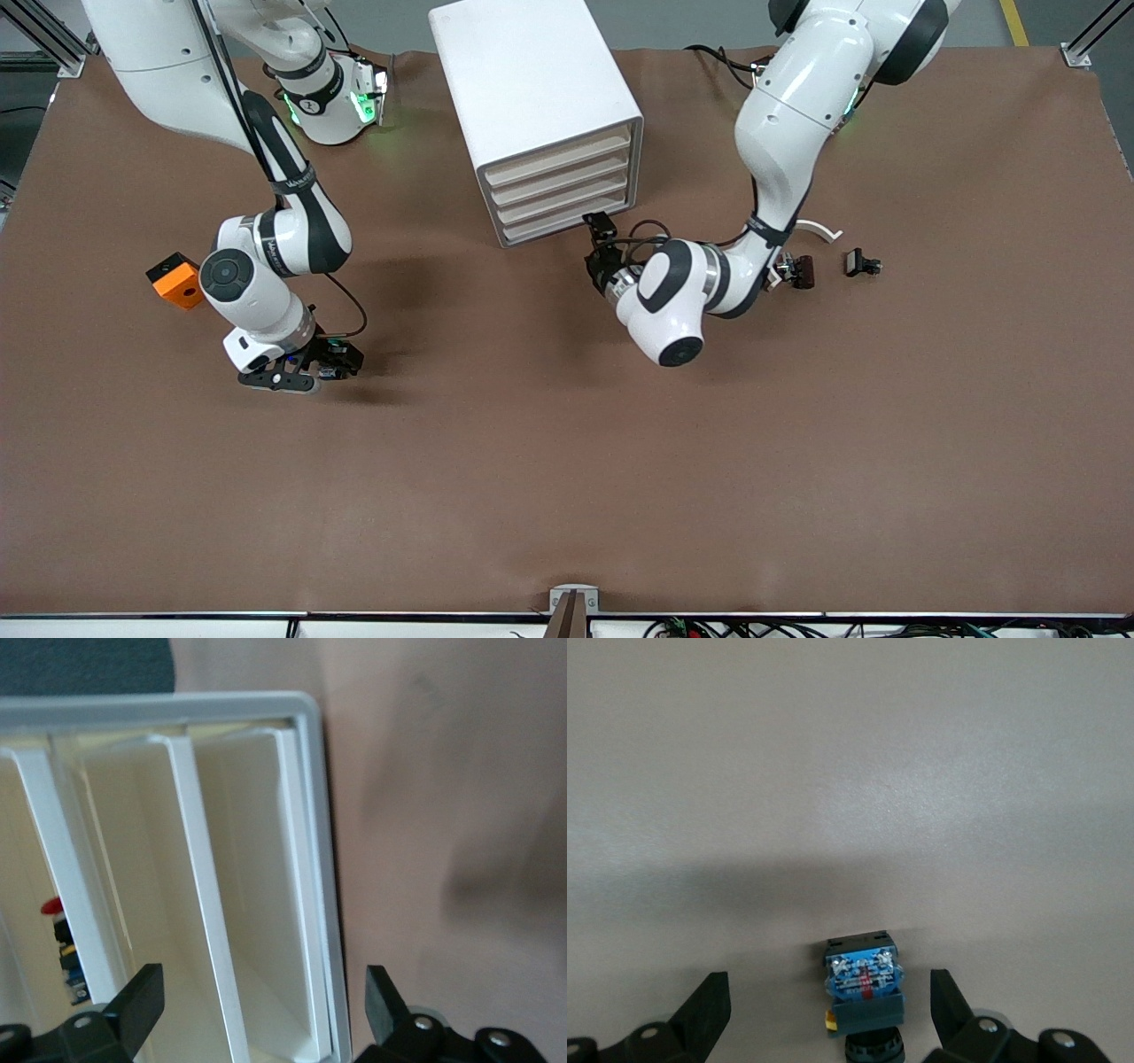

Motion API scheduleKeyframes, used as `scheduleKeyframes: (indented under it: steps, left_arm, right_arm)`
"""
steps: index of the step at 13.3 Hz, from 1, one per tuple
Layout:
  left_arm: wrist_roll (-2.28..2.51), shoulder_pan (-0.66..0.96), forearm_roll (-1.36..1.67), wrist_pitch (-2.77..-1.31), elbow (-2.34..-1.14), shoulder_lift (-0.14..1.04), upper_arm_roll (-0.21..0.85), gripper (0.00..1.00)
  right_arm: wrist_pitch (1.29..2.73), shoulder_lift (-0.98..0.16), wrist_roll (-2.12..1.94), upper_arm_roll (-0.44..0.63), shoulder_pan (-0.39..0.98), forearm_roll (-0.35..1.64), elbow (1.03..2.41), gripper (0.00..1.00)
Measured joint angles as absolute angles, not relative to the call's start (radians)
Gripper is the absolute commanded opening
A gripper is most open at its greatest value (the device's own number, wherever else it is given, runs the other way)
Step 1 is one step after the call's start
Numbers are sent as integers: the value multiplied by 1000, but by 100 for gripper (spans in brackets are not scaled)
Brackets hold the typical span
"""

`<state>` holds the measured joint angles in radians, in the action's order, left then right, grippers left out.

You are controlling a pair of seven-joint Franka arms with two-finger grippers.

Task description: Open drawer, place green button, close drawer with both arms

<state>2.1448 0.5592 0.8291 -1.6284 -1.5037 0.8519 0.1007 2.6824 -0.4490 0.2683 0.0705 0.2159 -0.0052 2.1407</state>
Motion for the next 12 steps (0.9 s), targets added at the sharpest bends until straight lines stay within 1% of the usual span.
scheduleKeyframes:
  steps: [1,4,5,6,7,9,10,11,12]
  left_arm:
    - [2164,572,844,-1628,-1504,860,101,82]
    - [2180,604,862,-1628,-1503,875,101,81]
    - [2195,615,869,-1628,-1503,876,101,74]
    - [2206,625,873,-1628,-1503,876,101,70]
    - [2212,633,875,-1628,-1503,876,101,60]
    - [2215,653,875,-1626,-1503,876,102,28]
    - [2217,663,875,-1626,-1503,877,102,13]
    - [2218,669,876,-1626,-1503,879,102,0]
    - [2218,671,876,-1626,-1503,880,102,0]
  right_arm:
    - [2686,-455,268,72,216,-5,2141,100]
    - [2687,-467,268,75,216,-5,2141,100]
    - [2688,-472,268,75,215,-5,2141,100]
    - [2688,-479,268,75,215,-5,2141,100]
    - [2688,-483,268,75,215,-5,2141,98]
    - [2688,-484,268,75,215,-5,2140,70]
    - [2688,-484,268,75,215,-5,2140,53]
    - [2688,-484,268,75,214,-5,2140,31]
    - [2688,-484,268,75,214,-5,2140,9]
